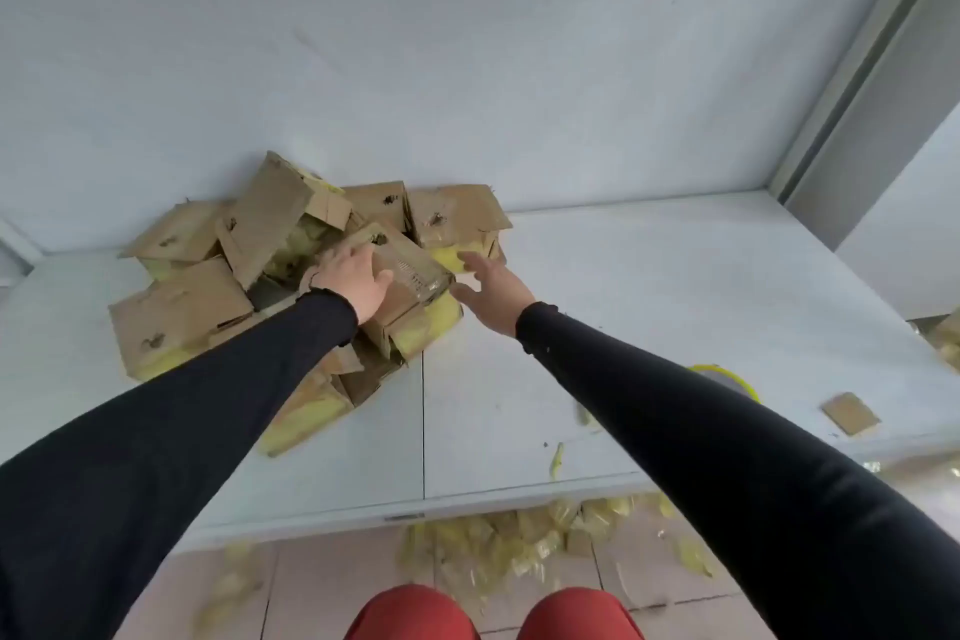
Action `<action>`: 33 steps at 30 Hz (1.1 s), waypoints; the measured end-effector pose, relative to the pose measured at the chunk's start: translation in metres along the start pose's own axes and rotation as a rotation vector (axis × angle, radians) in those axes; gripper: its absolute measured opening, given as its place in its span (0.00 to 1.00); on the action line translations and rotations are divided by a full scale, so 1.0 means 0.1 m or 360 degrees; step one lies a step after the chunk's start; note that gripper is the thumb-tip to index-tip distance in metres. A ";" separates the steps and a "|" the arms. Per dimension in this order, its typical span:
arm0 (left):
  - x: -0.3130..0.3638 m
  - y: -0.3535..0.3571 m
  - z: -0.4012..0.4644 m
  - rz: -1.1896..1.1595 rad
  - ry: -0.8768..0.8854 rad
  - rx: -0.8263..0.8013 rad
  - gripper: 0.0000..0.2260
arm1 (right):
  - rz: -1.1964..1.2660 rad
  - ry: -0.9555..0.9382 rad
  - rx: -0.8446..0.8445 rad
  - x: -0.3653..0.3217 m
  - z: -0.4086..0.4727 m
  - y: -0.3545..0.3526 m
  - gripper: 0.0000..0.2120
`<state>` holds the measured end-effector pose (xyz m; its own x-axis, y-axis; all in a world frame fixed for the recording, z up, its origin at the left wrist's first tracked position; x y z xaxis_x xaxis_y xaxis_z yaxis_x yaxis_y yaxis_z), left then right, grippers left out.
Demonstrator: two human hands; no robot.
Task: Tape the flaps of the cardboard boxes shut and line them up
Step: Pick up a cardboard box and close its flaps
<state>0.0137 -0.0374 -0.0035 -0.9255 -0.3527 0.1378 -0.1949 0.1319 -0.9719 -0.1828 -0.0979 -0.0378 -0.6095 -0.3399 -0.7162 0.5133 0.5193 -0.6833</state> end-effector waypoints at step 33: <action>0.63 1.18 -1.01 -0.2104 -0.0030 -0.0154 0.14 | 0.1364 0.0384 0.0332 0.50 -1.48 0.26 0.21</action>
<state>-0.1005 0.0496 -0.0899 -0.0179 -0.2782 0.9603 -0.9629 -0.2539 -0.0915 -0.2895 0.0148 -0.0702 -0.0673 0.2820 -0.9571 0.9327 0.3583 0.0400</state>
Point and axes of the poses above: each hand's wrist, its own z-axis towards the middle knuckle, its own y-axis out of the palm, x = y × z, the point moved 4 cm from there along z, towards the middle knuckle, and after that the axes turned 6 degrees about -x, right-handed, at the moved point
